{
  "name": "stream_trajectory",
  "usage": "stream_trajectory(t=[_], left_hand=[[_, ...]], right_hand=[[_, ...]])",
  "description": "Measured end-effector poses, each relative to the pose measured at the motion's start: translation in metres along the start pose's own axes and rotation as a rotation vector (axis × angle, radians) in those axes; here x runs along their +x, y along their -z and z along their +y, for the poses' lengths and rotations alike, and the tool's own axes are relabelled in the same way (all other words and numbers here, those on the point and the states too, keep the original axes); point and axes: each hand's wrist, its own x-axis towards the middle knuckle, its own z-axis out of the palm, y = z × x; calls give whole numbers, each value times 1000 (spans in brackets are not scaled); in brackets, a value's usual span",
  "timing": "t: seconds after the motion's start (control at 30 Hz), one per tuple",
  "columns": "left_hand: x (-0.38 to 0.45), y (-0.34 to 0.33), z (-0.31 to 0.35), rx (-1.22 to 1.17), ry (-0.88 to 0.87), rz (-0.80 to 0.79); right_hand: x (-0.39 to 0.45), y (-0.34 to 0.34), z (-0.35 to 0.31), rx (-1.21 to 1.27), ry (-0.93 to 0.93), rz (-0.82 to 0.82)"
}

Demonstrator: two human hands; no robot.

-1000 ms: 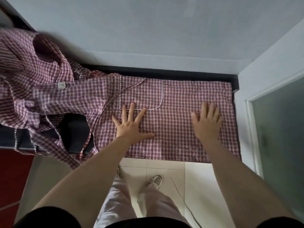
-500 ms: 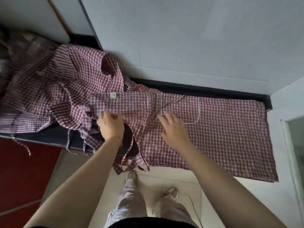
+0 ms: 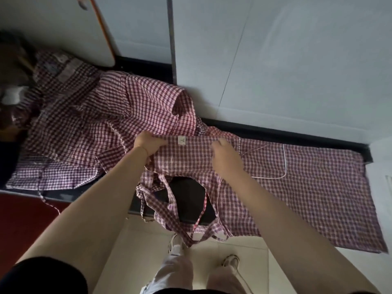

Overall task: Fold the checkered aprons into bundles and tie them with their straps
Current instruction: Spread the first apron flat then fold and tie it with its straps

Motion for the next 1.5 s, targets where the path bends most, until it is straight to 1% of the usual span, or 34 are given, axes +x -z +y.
stream_trajectory(t=[0.03, 0.07, 0.13, 0.2, 0.27, 0.33, 0.37, 0.43, 0.5, 0.53, 0.6, 0.67, 0.7, 0.73, 0.8, 0.83, 0.9, 0.97, 1.03, 1.07, 1.1, 1.13, 1.17, 1.2, 1.23, 1.27, 1.3, 1.33, 1.37, 1.4, 1.43, 1.47, 1.5], left_hand=[[4, 4, 2, 15, 9, -58], [7, 9, 3, 14, 3, -118], [13, 14, 5, -81, -70, -204], [17, 15, 7, -123, -191, -184], [22, 18, 13, -52, -316, -119], [27, 18, 19, 22, -407, -60], [30, 18, 21, 35, -424, -49], [34, 17, 23, 59, -438, -49], [38, 14, 22, 72, -424, -81], [40, 12, 21, 44, -398, -117], [41, 13, 19, -23, -326, -238], [44, 15, 16, 56, -262, -365], [47, 16, 13, 121, -242, -385], [50, 16, 11, 172, -239, -355], [52, 13, 9, 207, -265, -168], [51, 11, 9, 221, -283, -64], [46, 4, 12, 301, -306, 78], [40, -2, 13, 328, -277, 187], [29, -10, 13, 325, -264, 385], [23, -17, 11, 330, -325, 483], [15, -25, 8, 327, -440, 546], [7, -36, 5, 317, -597, 554], [-3, -49, 2, 322, -762, 510], [-13, -61, 2, 339, -893, 405], [-21, -73, 1, 378, -965, 265], [-28, -84, 0, 443, -980, 112], [-36, -93, -1, 537, -950, -32], [-40, -99, -2, 626, -900, -126], [-41, -103, -5, 675, -848, -186], [-42, -105, -7, 669, -799, -231], [-45, -103, -8, 616, -755, -255], [-47, -103, -8, 508, -697, -263], [-49, -100, -5, 350, -588, -269]], right_hand=[[8, 1, -3, 61, 28, 30], [16, 0, -8, 102, 50, 25], [30, 0, -16, 156, 61, -32], [38, -2, -20, 205, 35, -97], [48, -2, -21, 233, -45, -129], [58, 0, -17, 189, -99, -154], [64, 1, -14, 150, -103, -175], [72, 3, -10, 134, -122, -238], [76, 4, -7, 160, -152, -313], [79, 4, -6, 161, -169, -348], [82, -1, -3, 116, -212, -396], [85, -4, -1, 58, -252, -368], [85, -5, 0, 50, -259, -312], [85, -4, 0, 55, -263, -245], [82, -2, 0, 58, -283, -101], [80, 1, -2, 58, -292, -48], [76, 4, -5, 75, -304, 32], [71, 5, -3, 92, -379, 125], [60, 7, 7, 62, -505, 194], [51, 7, 16, 59, -574, 175], [42, 7, 23, 87, -637, 127], [36, 3, 30, 157, -698, 66], [28, 1, 35, 258, -760, 4], [24, -3, 38, 365, -810, -38], [21, -6, 38, 448, -838, -58], [21, -10, 41, 486, -838, -53], [19, -12, 43, 496, -838, -43], [19, -12, 44, 497, -857, -41], [17, -11, 44, 526, -882, -45], [15, -8, 43, 599, -897, -46], [11, -3, 41, 704, -901, -34], [5, 3, 40, 832, -890, -7], [1, 10, 38, 963, -860, 2]])
